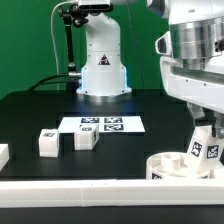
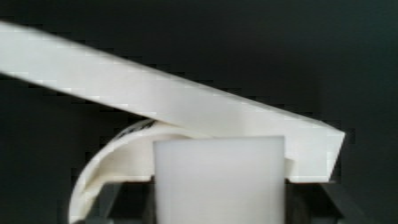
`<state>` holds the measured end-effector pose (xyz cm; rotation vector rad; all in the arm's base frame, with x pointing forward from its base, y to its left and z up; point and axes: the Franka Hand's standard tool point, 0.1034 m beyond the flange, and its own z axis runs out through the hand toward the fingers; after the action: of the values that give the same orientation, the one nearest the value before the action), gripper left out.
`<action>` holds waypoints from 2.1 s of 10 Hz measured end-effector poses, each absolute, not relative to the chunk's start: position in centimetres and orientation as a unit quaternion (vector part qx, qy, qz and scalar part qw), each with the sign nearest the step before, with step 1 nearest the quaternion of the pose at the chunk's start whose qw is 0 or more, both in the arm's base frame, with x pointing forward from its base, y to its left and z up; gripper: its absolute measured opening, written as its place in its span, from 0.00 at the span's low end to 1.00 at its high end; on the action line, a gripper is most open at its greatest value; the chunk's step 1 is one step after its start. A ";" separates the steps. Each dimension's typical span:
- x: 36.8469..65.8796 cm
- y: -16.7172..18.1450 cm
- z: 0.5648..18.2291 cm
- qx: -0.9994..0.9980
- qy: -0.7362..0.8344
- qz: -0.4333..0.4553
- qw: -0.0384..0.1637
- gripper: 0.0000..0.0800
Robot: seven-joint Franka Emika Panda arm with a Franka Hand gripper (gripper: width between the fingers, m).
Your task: Assemble stool
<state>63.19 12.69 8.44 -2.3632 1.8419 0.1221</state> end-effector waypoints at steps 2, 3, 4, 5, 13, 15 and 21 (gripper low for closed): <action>63.2 12.9 8.5 -0.751 0.655 0.045 0.072 0.42; 63.3 13.0 8.5 -0.729 0.678 0.049 0.075 0.42; 63.3 13.2 8.5 -0.720 0.688 0.052 0.076 0.55; 63.2 13.2 8.5 -0.721 0.687 0.053 0.076 0.55; 63.4 13.6 9.3 -0.821 0.562 0.039 0.091 0.81; 62.9 13.9 9.3 -0.892 0.444 0.033 0.073 0.81; 63.4 13.8 9.8 -0.975 0.208 0.008 0.077 0.81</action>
Offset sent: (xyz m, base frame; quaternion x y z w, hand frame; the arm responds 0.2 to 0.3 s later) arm 0.0000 0.0000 0.0000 0.0000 0.0000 0.1938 0.9810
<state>63.42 13.82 9.78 -2.9213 0.6227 0.0239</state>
